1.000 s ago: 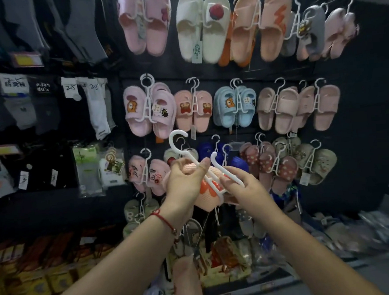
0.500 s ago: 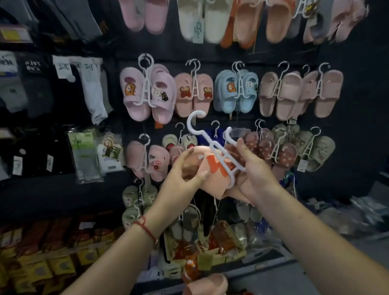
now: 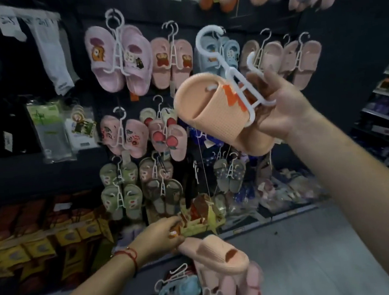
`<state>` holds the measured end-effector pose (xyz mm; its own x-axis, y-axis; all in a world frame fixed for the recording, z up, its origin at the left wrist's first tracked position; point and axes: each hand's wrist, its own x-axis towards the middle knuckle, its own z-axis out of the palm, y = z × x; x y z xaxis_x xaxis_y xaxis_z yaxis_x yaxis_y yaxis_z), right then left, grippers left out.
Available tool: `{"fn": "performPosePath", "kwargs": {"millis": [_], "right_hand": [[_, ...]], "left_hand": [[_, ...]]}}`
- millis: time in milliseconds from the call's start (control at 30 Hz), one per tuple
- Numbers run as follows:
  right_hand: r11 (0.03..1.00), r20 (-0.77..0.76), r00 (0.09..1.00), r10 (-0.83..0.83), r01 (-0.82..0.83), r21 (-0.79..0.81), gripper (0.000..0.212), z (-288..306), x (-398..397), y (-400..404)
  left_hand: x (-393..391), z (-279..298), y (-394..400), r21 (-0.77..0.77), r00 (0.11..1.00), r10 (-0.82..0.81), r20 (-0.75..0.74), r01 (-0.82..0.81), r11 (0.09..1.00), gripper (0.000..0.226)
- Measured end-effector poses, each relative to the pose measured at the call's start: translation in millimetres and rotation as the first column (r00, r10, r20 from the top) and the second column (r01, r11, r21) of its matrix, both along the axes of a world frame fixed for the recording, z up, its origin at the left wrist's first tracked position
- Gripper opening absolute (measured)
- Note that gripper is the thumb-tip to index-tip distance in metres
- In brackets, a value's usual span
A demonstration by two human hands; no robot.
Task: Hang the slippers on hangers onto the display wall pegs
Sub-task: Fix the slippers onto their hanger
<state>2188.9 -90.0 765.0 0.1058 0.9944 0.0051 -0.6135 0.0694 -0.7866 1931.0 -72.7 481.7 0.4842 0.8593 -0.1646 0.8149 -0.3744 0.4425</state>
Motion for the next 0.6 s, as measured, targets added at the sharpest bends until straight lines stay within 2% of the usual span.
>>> {"fn": "performPosePath", "kwargs": {"millis": [67,133,167,267,300,333,400,433,500,533,600], "right_hand": [[0.999,-0.02,1.0,0.019,-0.018,0.028,0.038,14.2,3.7,-5.8],[0.998,-0.052,0.998,0.035,-0.032,0.059,0.036,27.6,3.5,-12.9],[0.997,-0.056,0.998,0.039,-0.035,0.075,0.036,32.1,3.6,-16.2],[0.994,-0.027,1.0,0.004,-0.001,0.108,0.038,38.4,5.9,-27.3],[0.994,-0.025,1.0,-0.012,0.014,0.112,0.036,37.7,7.3,-29.7],[0.992,-0.026,0.999,-0.022,0.025,0.123,0.034,36.0,8.2,-33.0],[0.988,-0.031,0.997,-0.07,0.073,0.133,0.029,29.0,15.5,-38.4],[0.986,-0.014,0.995,-0.099,0.1,0.136,0.033,23.6,19.4,-41.9],[0.979,0.022,0.986,-0.164,0.16,0.125,0.036,6.8,27.6,-48.2],[0.972,0.038,0.976,-0.214,0.209,0.11,0.031,-4.2,31.7,-51.3],[0.952,0.065,0.951,-0.302,0.298,0.069,0.026,-30.4,38.0,-57.5]], "left_hand": [[17.9,-8.4,3.7,-0.067,0.999,-0.023,0.029,0.025,0.997,0.084],[41.3,-13.5,6.2,-0.13,0.995,-0.076,0.067,0.084,0.988,0.118],[53.9,-14.8,6.2,-0.151,0.992,-0.114,0.049,0.12,0.981,0.122],[83.5,-15.3,1.2,-0.094,0.991,-0.132,-0.037,0.128,0.987,0.092],[89.4,-15.7,-1.4,-0.067,0.994,-0.109,-0.021,0.107,0.992,0.096],[93.4,-18.1,-2.5,-0.073,0.998,-0.064,0.0,0.064,0.995,0.098],[102.9,-26.1,-0.3,-0.124,0.993,0.085,0.082,-0.074,0.99,0.075],[105.9,-32.8,2.7,-0.191,0.973,0.183,0.137,-0.156,0.969,0.063],[109.8,-52.4,12.9,-0.398,0.859,0.377,0.347,-0.229,0.888,0.051],[109.5,-48.2,11.7,-0.528,0.73,0.507,0.457,-0.236,0.816,0.045],[106.7,-23.9,7.0,-0.731,0.383,0.732,0.564,-0.181,0.658,0.021]]}}
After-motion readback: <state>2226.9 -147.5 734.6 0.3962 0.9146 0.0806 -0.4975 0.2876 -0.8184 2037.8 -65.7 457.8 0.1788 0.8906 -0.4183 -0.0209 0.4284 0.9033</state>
